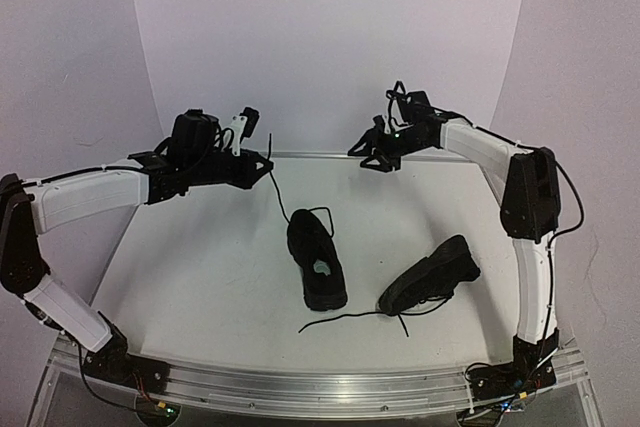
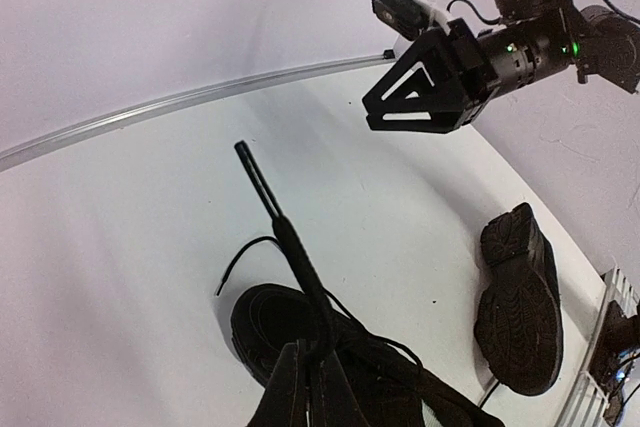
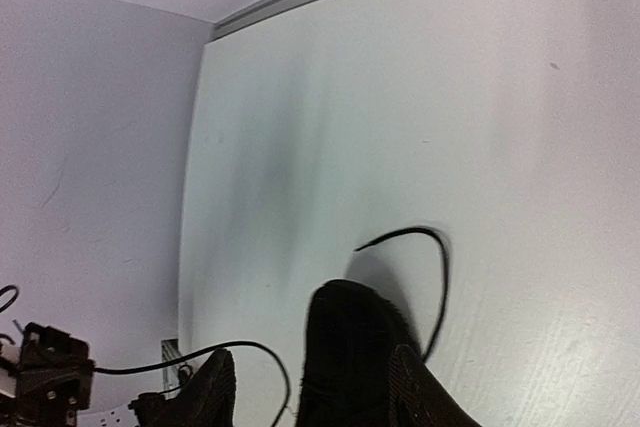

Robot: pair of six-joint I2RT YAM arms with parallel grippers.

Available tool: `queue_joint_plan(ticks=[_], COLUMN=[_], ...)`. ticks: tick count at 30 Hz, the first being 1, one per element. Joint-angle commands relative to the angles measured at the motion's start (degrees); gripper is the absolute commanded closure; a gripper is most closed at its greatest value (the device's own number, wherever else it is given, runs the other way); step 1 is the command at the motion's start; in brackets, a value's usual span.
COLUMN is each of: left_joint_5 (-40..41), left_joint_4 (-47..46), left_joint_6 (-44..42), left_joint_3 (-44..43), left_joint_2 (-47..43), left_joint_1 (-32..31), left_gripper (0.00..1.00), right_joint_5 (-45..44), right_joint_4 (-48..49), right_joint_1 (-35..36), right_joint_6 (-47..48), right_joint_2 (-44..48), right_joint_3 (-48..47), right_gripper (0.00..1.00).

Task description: Tie the shoes

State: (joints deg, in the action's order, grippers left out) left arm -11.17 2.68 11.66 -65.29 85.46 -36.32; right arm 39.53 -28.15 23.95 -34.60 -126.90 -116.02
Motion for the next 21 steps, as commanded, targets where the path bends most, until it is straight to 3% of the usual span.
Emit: queue_joint_plan(ticks=[1, 9, 21], left_joint_5=[2.04, 3.01, 3.21], left_joint_4=[1.36, 2.46, 4.64], left_joint_6=[1.57, 2.05, 1.82], left_joint_3=[1.09, 1.66, 1.52], left_joint_2=[-4.28, -5.49, -6.22], left_joint_1=[0.19, 0.19, 0.18], left_gripper=[1.00, 1.00, 1.00], right_joint_5=[-5.41, -9.79, -12.09], right_joint_4=[-9.87, -18.50, -19.06], right_joint_1=[2.51, 4.34, 6.76], right_joint_6=[6.25, 10.90, 11.05], right_joint_2=[-5.02, -13.72, -21.09], right_joint_3=[-3.38, -12.39, -17.72], right_gripper=[0.54, 0.57, 0.57])
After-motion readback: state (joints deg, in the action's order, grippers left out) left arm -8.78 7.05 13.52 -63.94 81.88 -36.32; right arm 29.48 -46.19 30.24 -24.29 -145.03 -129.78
